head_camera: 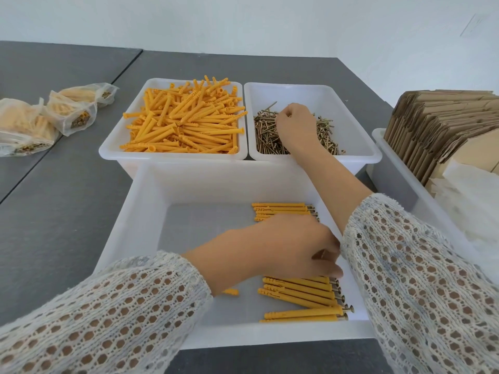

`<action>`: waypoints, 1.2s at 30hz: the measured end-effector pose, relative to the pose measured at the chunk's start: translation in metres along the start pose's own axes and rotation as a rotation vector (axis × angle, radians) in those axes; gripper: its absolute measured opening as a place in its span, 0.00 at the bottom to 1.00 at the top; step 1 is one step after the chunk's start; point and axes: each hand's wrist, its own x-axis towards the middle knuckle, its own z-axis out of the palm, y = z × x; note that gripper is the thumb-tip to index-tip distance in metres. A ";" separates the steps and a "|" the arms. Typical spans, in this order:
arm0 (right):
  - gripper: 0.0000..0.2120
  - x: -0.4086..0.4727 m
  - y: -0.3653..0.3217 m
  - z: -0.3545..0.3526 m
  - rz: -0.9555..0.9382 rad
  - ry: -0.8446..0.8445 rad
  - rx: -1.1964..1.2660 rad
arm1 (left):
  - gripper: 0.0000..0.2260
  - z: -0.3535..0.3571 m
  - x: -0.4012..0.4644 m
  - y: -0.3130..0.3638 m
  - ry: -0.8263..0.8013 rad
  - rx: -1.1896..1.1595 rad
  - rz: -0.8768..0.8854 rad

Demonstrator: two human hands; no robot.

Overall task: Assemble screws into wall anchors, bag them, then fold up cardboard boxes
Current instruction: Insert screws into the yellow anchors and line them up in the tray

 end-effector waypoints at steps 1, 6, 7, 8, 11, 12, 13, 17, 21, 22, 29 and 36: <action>0.11 0.001 0.001 0.000 -0.017 -0.017 -0.071 | 0.13 0.000 0.000 -0.002 0.040 -0.001 -0.004; 0.19 -0.003 0.001 0.001 0.002 -0.333 -0.462 | 0.12 -0.004 -0.003 -0.010 0.374 0.075 -0.011; 0.21 -0.004 0.001 0.001 0.003 -0.371 -0.503 | 0.13 -0.005 -0.003 -0.012 0.489 0.079 -0.011; 0.22 -0.004 0.001 0.001 -0.001 -0.392 -0.526 | 0.14 -0.007 -0.003 -0.015 0.610 0.093 -0.019; 0.20 -0.006 0.001 -0.001 0.003 -0.406 -0.492 | 0.13 -0.015 -0.006 -0.020 0.871 0.141 -0.035; 0.15 -0.008 0.002 -0.002 0.008 -0.411 -0.460 | 0.10 -0.020 -0.008 -0.024 0.915 0.135 -0.029; 0.10 -0.008 0.001 -0.002 0.011 -0.422 -0.462 | 0.07 -0.025 -0.010 -0.028 0.952 0.126 -0.020; 0.11 -0.009 -0.001 -0.001 0.001 -0.421 -0.536 | 0.09 -0.048 -0.023 -0.054 1.156 0.219 -0.113; 0.08 -0.009 -0.004 0.000 0.036 -0.405 -0.543 | 0.14 -0.059 -0.044 -0.088 1.231 0.296 -0.415; 0.07 -0.010 -0.003 0.000 0.039 -0.398 -0.548 | 0.14 -0.060 -0.048 -0.096 1.225 0.309 -0.491; 0.11 -0.014 -0.004 0.001 0.064 -0.328 -0.553 | 0.12 -0.049 -0.055 -0.124 0.967 0.316 -0.695; 0.12 -0.014 -0.003 0.001 -0.015 -0.269 -0.559 | 0.13 -0.045 -0.052 -0.120 0.855 0.255 -0.550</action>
